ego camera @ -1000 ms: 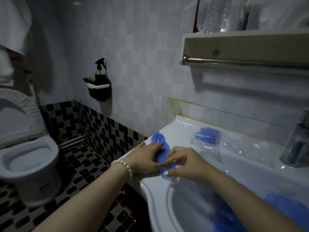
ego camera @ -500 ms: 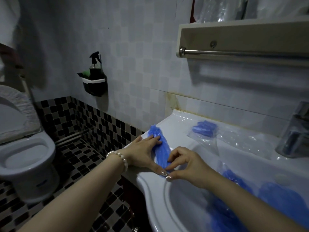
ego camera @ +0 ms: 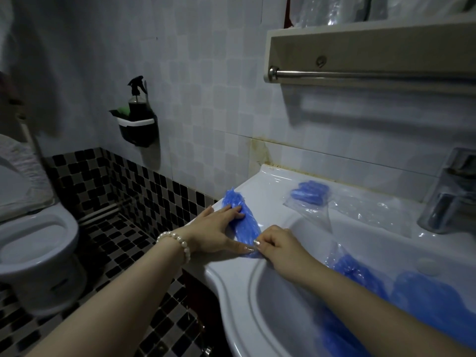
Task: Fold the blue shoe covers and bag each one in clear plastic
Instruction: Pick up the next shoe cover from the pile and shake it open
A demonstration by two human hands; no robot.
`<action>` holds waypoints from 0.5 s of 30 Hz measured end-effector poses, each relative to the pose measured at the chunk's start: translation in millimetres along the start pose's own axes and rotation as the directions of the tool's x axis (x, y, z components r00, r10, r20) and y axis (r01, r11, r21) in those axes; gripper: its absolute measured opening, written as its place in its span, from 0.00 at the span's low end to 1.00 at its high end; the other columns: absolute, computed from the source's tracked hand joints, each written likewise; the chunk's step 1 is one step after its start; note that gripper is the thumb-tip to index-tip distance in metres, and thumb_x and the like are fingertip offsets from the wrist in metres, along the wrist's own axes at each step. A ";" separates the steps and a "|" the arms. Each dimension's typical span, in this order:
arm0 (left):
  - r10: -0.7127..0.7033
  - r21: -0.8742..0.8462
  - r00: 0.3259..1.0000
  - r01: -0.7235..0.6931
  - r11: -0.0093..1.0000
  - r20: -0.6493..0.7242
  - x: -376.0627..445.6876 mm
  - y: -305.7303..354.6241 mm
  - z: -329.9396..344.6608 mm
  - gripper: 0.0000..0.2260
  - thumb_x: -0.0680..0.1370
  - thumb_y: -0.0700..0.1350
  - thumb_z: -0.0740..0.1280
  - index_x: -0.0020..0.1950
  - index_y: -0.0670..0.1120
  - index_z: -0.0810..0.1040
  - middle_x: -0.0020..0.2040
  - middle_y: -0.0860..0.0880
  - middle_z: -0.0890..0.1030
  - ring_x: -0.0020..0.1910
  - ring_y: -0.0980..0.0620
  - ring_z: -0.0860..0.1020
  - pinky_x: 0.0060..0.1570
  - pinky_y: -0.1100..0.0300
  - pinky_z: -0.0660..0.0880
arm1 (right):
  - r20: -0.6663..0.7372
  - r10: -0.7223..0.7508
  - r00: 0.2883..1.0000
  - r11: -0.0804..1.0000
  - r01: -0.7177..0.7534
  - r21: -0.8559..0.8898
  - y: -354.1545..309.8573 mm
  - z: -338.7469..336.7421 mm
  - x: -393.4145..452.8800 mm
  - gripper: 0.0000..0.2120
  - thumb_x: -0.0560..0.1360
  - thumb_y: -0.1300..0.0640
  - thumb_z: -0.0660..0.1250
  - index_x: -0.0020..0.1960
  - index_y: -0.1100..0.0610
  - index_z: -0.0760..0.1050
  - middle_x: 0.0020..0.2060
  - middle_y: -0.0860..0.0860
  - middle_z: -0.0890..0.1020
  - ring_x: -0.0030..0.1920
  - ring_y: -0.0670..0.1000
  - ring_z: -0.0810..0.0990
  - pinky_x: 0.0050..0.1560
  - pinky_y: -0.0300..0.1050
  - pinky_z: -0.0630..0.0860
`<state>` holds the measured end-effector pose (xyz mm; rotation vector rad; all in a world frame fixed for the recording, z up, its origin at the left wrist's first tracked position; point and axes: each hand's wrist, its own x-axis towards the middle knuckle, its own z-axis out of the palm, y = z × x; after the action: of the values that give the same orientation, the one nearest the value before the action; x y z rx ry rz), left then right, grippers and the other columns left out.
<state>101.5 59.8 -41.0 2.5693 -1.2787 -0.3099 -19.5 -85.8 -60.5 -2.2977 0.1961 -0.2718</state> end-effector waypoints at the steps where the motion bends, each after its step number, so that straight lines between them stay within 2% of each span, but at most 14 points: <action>1: 0.001 0.005 1.000 0.000 1.000 -0.007 0.8 -0.4 0.9 0.46 0.64 0.72 0.63 0.76 0.53 0.55 0.77 0.58 0.52 0.75 0.61 0.47 0.74 0.51 0.39 | -0.005 -0.016 1.000 1.000 0.016 0.013 -0.5 -1.5 -1.3 0.18 0.77 0.59 0.62 0.30 0.46 0.72 0.39 0.44 0.71 0.44 0.50 0.71 0.52 0.49 0.69; 3: -0.003 0.012 1.000 0.003 1.000 -0.010 1.7 -0.1 1.1 0.46 0.63 0.72 0.63 0.76 0.53 0.55 0.77 0.58 0.52 0.75 0.60 0.47 0.74 0.51 0.39 | -0.032 -0.128 0.991 0.985 0.131 0.116 -0.4 -6.5 -5.8 0.11 0.73 0.60 0.67 0.38 0.44 0.74 0.41 0.47 0.72 0.39 0.45 0.72 0.44 0.41 0.71; 5: -0.008 0.006 1.000 0.008 1.000 -0.013 2.0 1.5 0.2 0.48 0.61 0.72 0.62 0.76 0.53 0.56 0.77 0.58 0.54 0.75 0.60 0.49 0.74 0.51 0.40 | -0.010 -0.280 0.960 0.950 0.278 0.140 2.3 -14.5 -10.5 0.14 0.67 0.60 0.72 0.46 0.43 0.77 0.42 0.48 0.73 0.37 0.43 0.73 0.42 0.34 0.71; 6: -0.008 0.007 1.000 0.008 1.000 -0.018 2.0 2.4 -0.2 0.48 0.61 0.72 0.62 0.76 0.52 0.56 0.77 0.58 0.55 0.75 0.60 0.49 0.74 0.52 0.40 | 0.026 -0.328 0.944 0.938 0.323 0.125 4.9 -17.1 -10.9 0.15 0.66 0.61 0.75 0.48 0.45 0.80 0.42 0.48 0.73 0.39 0.43 0.74 0.42 0.34 0.72; 8: -0.007 0.015 1.000 0.007 1.000 -0.027 1.4 3.9 -1.3 0.49 0.60 0.72 0.62 0.76 0.52 0.56 0.77 0.58 0.55 0.75 0.60 0.49 0.74 0.51 0.41 | 0.039 -0.326 0.945 0.941 0.319 0.115 8.2 -19.9 -6.9 0.13 0.65 0.63 0.77 0.47 0.49 0.85 0.41 0.51 0.75 0.40 0.45 0.75 0.44 0.37 0.73; 10: -0.008 0.014 1.000 0.008 1.000 -0.015 1.4 3.6 -1.5 0.50 0.58 0.72 0.63 0.76 0.52 0.56 0.77 0.58 0.55 0.75 0.60 0.49 0.75 0.51 0.42 | -0.002 -0.280 0.960 0.951 0.278 0.137 9.1 -19.4 -2.6 0.11 0.65 0.62 0.77 0.41 0.48 0.85 0.40 0.51 0.76 0.41 0.47 0.76 0.45 0.40 0.73; 13: -0.006 -0.005 1.000 0.006 1.000 0.002 1.3 4.2 -2.9 0.53 0.55 0.75 0.59 0.76 0.53 0.56 0.77 0.58 0.54 0.75 0.60 0.49 0.74 0.51 0.41 | -0.084 -0.277 0.957 0.958 0.282 0.055 9.6 -13.6 -0.6 0.08 0.66 0.60 0.77 0.35 0.48 0.83 0.39 0.46 0.73 0.45 0.43 0.71 0.46 0.28 0.67; 15: -0.035 -0.079 0.999 0.036 0.996 0.013 -0.3 6.5 -5.3 0.48 0.59 0.72 0.60 0.75 0.54 0.57 0.77 0.59 0.54 0.75 0.60 0.48 0.74 0.53 0.39 | -0.106 -0.255 0.961 0.967 0.254 -0.026 6.5 -8.9 -0.8 0.07 0.69 0.57 0.73 0.34 0.48 0.79 0.40 0.44 0.71 0.48 0.42 0.68 0.49 0.29 0.64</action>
<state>98.1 57.0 -33.9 2.5295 -1.2013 -0.3746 -23.0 -96.2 -59.6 -2.3214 -0.0447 -0.5293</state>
